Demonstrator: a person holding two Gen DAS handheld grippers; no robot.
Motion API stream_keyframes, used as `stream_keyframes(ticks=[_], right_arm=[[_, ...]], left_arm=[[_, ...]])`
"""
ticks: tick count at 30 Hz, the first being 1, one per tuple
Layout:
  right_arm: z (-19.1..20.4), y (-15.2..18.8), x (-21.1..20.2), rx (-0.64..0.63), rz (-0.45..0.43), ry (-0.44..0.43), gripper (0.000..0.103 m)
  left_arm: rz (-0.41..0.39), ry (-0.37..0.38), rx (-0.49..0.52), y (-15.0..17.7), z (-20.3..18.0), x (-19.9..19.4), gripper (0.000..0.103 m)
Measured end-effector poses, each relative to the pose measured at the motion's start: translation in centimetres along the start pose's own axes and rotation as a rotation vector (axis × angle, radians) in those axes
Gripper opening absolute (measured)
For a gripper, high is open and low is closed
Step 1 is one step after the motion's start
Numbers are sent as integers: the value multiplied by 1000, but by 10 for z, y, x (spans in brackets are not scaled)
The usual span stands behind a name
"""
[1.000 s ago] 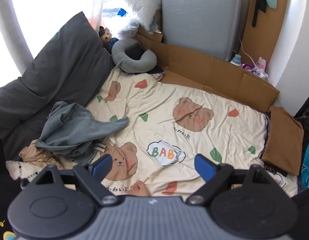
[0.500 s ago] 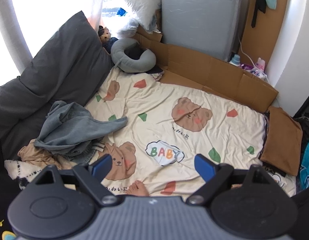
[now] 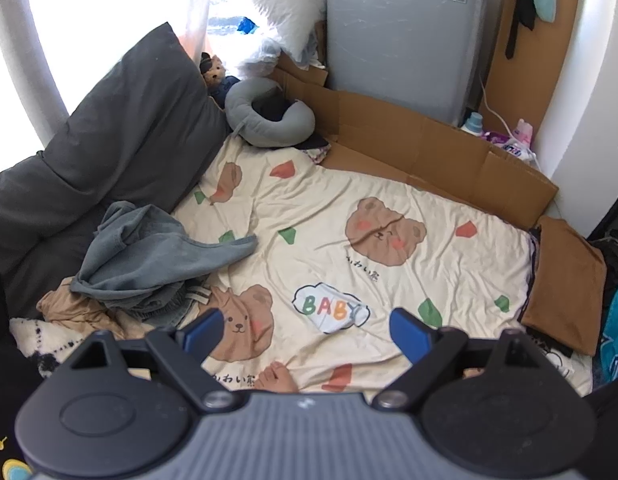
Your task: Fold clothes
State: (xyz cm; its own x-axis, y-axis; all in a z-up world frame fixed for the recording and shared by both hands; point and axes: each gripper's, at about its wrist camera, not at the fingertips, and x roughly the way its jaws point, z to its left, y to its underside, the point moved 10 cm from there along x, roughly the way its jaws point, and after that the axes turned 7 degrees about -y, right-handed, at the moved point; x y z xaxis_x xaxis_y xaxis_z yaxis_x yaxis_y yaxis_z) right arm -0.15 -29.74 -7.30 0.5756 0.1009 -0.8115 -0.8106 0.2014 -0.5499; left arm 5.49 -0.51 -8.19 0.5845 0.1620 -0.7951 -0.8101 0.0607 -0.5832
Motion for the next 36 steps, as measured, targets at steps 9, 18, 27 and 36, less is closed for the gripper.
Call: stream_keyframes(ticks=[9, 18, 27, 36], right_arm=[[9, -1, -2, -5, -14, -20, 101], [15, -1, -2, 10, -34, -24, 101], [11, -3, 0, 38, -31, -25, 101], [12, -2, 3, 34, -15, -16, 101]], left_arm=[[-31, -25, 24, 1, 6, -6, 92], [-33, 10, 6, 4, 11, -7, 92], [-31, 31, 13, 2, 12, -8, 92], [-20, 65, 7, 4, 15, -6, 92]])
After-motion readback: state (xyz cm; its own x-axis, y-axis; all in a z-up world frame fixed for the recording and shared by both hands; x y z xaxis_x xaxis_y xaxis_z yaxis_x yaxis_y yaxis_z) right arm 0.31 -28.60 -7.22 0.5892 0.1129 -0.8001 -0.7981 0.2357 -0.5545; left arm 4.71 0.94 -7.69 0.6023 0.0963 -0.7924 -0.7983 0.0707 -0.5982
